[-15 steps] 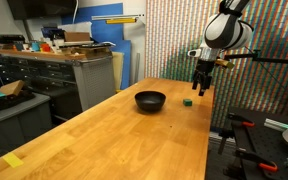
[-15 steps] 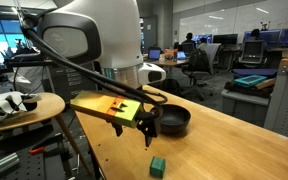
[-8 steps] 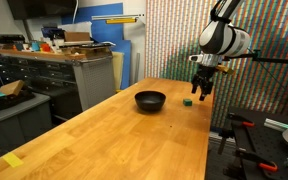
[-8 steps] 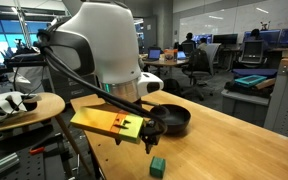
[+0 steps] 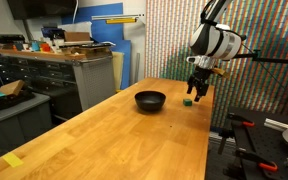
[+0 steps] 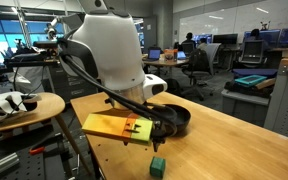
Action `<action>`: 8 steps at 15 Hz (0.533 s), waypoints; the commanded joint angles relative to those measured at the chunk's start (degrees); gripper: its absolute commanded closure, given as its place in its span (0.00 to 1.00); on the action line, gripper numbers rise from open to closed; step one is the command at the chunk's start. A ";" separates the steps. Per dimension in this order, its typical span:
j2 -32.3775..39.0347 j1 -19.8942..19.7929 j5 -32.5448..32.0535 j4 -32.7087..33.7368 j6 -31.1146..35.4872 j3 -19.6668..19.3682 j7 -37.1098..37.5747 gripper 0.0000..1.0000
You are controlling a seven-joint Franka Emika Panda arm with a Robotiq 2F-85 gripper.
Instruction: Pick up the green block from the table and put it in the black bowl
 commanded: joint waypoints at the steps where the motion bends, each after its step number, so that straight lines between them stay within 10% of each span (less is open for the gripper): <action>1: 4.77 -1.84 5.73 4.34 1.55 1.78 -7.13 0.00; 8: 11.52 -4.49 8.79 8.26 2.66 2.68 -13.65 0.00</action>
